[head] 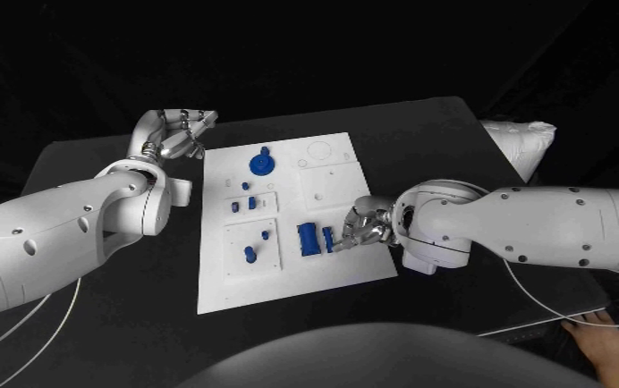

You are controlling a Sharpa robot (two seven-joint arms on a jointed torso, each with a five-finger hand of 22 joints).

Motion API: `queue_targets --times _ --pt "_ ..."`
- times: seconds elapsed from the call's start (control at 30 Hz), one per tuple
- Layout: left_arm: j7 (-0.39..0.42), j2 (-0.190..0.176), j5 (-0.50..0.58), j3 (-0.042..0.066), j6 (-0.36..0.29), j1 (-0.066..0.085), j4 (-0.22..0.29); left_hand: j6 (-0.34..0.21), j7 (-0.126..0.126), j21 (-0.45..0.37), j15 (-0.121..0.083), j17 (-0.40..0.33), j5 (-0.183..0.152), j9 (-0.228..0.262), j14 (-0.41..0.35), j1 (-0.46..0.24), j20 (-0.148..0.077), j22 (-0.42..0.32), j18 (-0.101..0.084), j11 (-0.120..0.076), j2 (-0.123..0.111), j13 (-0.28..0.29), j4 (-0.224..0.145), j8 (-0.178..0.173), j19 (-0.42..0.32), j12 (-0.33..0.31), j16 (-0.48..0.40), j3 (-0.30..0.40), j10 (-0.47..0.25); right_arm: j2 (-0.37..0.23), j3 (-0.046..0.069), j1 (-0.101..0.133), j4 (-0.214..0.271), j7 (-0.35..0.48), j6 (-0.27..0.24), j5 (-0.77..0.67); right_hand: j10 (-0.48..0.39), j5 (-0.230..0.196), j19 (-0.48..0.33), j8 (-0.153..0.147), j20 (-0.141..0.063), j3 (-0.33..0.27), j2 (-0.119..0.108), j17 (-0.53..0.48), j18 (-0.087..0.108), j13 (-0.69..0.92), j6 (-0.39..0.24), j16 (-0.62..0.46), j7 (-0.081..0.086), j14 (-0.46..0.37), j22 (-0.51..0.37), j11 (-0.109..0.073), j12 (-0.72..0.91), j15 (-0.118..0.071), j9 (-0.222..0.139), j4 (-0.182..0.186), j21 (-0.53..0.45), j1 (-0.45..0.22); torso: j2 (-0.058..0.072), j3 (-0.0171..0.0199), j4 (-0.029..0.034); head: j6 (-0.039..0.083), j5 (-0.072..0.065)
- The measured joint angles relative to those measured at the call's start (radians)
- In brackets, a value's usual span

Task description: Assemble the parts on the task board

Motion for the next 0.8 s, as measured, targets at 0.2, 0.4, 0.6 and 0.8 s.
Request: queue_targets --times 0.2,0.4,0.6,0.8 --pt "0.000 -0.001 0.000 0.000 0.000 0.000 0.000 0.000 0.000 0.000 0.000 0.000 0.000 0.000 0.000 0.000 0.000 0.000 0.000 0.000 0.000 0.000 0.000 0.000 0.000 0.000 0.000 0.000 0.000 -0.024 -0.001 0.005 0.006 0.092 -0.098 0.043 0.001 0.033 0.000 -0.056 0.000 -0.018 -0.012 0.000 0.000 0.000 -0.044 0.000 0.015 0.000 0.000 0.001 0.000 0.000 -0.027 0.022 0.000 -0.012 0.000 0.0002 -0.0005 0.000 0.004" --pt "0.000 -0.001 0.000 0.000 -0.001 0.000 0.003 0.000 0.000 -0.015 0.000 -0.007 0.000 0.001 0.000 0.004 0.000 0.000 0.000 0.000 0.004 0.000 0.000 0.000 0.000 0.000 -0.006 -0.006 0.000 -0.032 -0.001 0.062 -0.012 0.323 -0.248 0.220 0.002 0.101 0.000 -0.197 0.039 -0.036 -0.012 0.000 0.000 0.000 -0.083 0.000 0.065 0.000 0.000 0.048 0.000 0.043 -0.178 0.045 0.000 0.005 -0.001 0.0002 -0.0005 0.000 0.009" --pt "0.007 -0.005 0.000 0.000 -0.004 -0.001 0.018 -0.032 0.010 -0.210 0.011 -0.149 0.000 -0.003 -0.129 -0.006 0.007 -0.065 0.025 0.008 0.014 0.000 0.000 0.000 -0.112 0.000 -0.176 -0.035 -0.008 -0.005 0.001 0.110 -0.066 0.565 -0.338 0.430 -0.256 0.142 -0.294 -0.286 0.070 -0.076 -0.010 -0.138 0.095 -0.003 -0.171 -0.300 0.079 -0.273 0.000 0.065 -0.211 0.072 -0.314 0.087 -0.415 0.024 -0.001 0.0002 0.0004 0.000 0.018" --pt "0.041 -0.018 0.014 0.000 -0.017 -0.019 0.047 -0.082 0.037 -0.477 0.062 -0.403 0.000 -0.008 -0.386 -0.039 0.057 -0.211 0.025 0.039 0.044 -0.004 -0.004 0.000 -0.277 0.000 -0.513 -0.085 -0.062 0.061 0.001 0.126 -0.150 0.784 -0.351 0.613 -0.908 0.162 -0.895 -0.379 0.150 -0.156 -0.015 -0.640 0.116 -0.509 -0.333 -0.950 0.069 -0.882 -0.279 0.202 -0.995 0.212 -0.465 0.172 -1.145 0.006 -0.002 0.0008 -0.0003 0.000 0.041"
